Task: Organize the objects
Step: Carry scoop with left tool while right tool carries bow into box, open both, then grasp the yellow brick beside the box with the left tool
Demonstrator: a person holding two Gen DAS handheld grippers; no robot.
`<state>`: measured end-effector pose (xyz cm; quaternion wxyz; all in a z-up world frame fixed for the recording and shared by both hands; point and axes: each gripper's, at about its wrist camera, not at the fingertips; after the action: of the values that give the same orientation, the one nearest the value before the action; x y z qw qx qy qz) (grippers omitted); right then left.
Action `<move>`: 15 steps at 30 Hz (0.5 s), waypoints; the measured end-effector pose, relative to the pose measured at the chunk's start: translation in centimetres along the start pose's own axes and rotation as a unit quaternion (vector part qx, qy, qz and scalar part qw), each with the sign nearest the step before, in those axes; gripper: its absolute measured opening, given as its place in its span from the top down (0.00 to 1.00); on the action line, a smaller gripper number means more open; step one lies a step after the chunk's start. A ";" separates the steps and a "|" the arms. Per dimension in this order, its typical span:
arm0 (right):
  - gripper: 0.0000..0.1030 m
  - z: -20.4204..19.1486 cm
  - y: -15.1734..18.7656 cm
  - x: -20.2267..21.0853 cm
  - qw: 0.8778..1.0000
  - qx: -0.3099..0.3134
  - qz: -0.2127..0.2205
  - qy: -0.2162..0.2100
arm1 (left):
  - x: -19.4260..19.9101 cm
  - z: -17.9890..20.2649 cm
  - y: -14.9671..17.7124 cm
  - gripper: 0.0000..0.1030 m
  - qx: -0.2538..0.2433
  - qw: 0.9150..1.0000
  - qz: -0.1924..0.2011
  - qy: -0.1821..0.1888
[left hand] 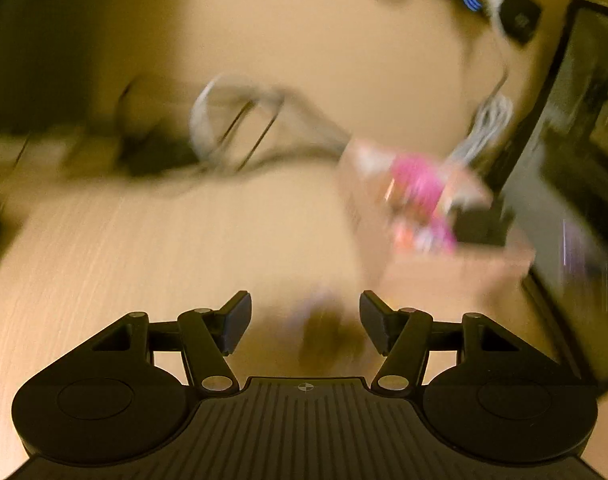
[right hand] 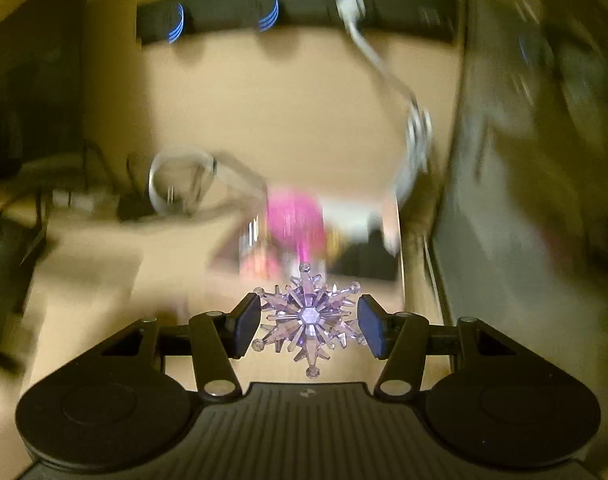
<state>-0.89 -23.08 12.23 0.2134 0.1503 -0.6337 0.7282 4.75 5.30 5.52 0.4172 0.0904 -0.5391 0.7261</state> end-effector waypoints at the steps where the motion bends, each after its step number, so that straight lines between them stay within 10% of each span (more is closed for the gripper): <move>1: 0.48 -0.4 -1.5 -0.8 1.000 -0.005 0.013 -0.001 | 1.4 -0.4 1.7 0.37 0.014 1.000 -0.010 -0.006; 8: 0.22 -2.6 -5.9 -7.9 1.000 -0.015 -0.016 0.004 | 5.8 -0.9 6.8 0.37 0.041 0.998 -0.034 -0.017; 15: 0.17 -3.5 2.2 -5.8 0.994 -0.027 -0.104 -0.022 | 5.6 -0.7 6.9 0.37 0.035 0.998 -0.047 0.003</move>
<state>3.24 -20.55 6.96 0.2776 0.2252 -0.6388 0.6813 -3.47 8.25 3.65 0.4490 0.1284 -0.5075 0.7242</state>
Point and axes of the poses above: each gripper's, at about its wrist camera, not at the fingertips, and x roughly against the way its jaws point, z to its right, y to its underside, and after that the axes turned 15 degrees about y, right-handed
